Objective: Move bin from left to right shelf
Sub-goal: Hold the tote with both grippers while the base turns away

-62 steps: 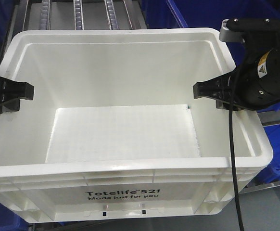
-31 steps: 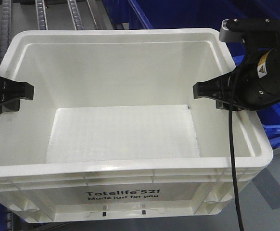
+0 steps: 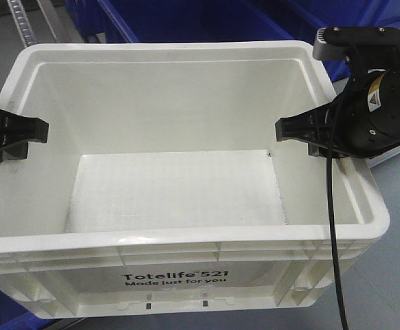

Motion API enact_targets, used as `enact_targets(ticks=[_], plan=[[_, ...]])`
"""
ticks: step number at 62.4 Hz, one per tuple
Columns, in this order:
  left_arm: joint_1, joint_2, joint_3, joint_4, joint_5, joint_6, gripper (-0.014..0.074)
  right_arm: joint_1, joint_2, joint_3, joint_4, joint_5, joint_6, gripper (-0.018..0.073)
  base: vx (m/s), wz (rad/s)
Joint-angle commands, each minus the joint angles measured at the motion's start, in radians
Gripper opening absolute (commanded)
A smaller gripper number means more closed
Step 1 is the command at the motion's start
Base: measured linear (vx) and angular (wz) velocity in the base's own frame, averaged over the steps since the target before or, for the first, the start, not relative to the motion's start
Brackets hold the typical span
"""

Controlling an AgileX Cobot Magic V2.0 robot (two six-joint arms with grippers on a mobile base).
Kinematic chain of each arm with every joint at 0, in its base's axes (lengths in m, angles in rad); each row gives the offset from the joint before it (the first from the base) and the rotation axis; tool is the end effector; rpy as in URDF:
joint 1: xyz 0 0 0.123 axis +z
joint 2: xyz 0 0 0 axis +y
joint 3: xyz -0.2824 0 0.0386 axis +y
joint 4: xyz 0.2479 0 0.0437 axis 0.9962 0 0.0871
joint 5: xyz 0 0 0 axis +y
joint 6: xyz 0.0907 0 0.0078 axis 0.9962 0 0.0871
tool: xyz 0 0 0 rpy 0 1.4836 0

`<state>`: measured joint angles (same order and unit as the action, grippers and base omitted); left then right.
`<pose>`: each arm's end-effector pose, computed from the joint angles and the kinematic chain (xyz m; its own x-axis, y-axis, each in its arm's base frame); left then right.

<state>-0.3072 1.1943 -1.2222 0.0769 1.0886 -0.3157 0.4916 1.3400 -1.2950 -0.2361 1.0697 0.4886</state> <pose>0.2208 -0.0636 0.3753 -0.8301 -0.0259 -0.5570 0.0372 0.9941 -0.1017 0.2464 0.1107 0.3635 -0.8313 -0.0400 -0.5544 -0.0680 0.9972 0.0301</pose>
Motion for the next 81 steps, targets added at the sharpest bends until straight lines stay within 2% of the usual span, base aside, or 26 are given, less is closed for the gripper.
enact_targets(ticks=[1, 81], plan=[[0.002, -0.042, -0.036, 0.074, -0.047, 0.014, 0.0128, -0.016, -0.043, -0.037, -0.149, -0.053, 0.006, 0.0082, -0.04, -0.46], [0.002, -0.042, -0.036, 0.074, -0.047, 0.014, 0.0128, -0.016, -0.043, -0.037, -0.149, -0.045, 0.006, 0.0082, 0.02, -0.53]])
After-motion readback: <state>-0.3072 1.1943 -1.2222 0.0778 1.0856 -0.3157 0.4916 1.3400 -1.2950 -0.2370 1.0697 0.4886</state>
